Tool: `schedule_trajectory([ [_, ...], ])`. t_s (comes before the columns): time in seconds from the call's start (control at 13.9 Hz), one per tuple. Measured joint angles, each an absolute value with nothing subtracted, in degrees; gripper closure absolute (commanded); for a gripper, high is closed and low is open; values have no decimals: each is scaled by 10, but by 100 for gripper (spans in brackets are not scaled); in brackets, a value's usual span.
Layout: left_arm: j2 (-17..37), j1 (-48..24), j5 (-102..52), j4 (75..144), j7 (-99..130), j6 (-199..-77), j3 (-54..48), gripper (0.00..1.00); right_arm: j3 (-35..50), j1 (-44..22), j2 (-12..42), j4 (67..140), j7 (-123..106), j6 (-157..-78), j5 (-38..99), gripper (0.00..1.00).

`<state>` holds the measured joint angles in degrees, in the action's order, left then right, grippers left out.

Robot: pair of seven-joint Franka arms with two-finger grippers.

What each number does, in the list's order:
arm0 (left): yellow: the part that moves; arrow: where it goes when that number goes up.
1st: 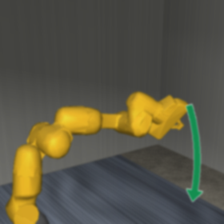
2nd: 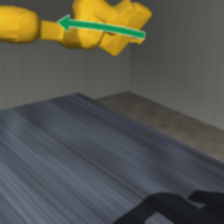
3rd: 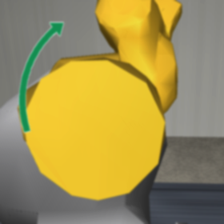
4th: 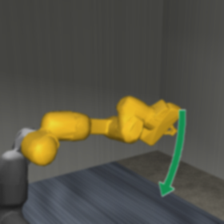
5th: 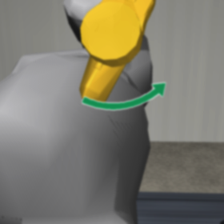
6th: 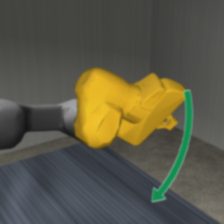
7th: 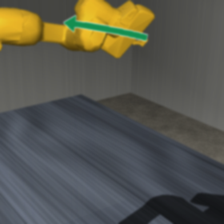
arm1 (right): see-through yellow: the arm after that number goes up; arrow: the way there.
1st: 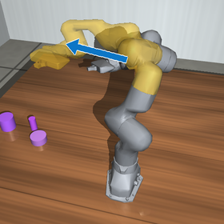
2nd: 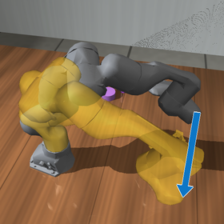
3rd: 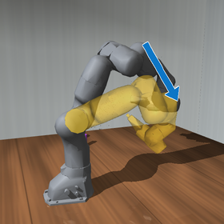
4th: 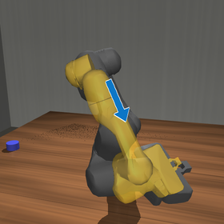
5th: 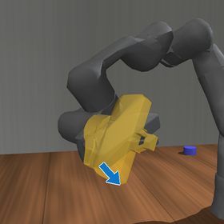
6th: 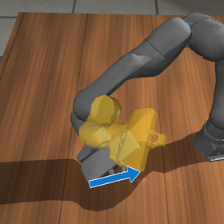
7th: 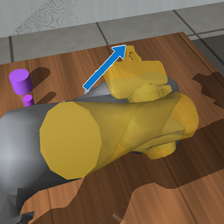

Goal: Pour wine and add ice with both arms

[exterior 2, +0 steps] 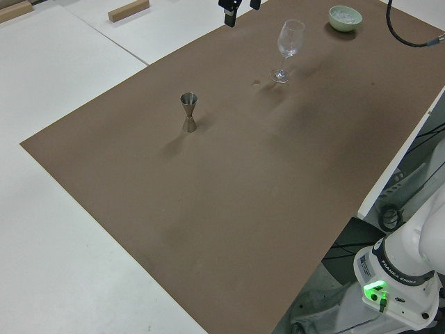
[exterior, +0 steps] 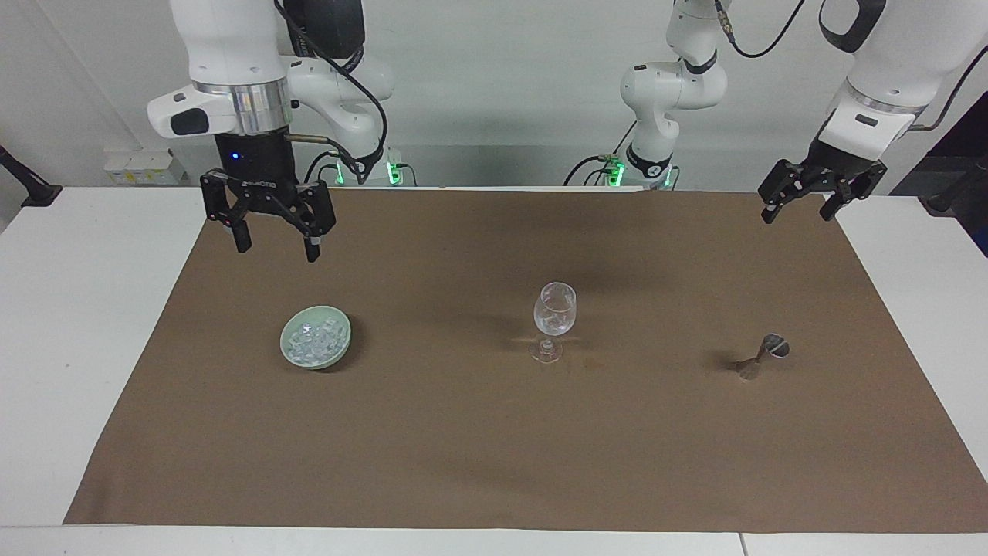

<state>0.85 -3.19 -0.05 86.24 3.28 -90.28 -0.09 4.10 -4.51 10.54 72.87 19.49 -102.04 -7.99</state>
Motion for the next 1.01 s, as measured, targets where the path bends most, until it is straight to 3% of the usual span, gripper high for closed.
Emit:
schedule_trajectory([
  [0.65, 9, -32, -1, 863, 33, -903, -1, 0, -72, -41, 42, 758, 59, -949, -30, 0],
  [1.01, 9, -32, -1, 863, 33, -903, -1, 0, -93, -41, 5, 825, 10, -942, -26, 0],
])
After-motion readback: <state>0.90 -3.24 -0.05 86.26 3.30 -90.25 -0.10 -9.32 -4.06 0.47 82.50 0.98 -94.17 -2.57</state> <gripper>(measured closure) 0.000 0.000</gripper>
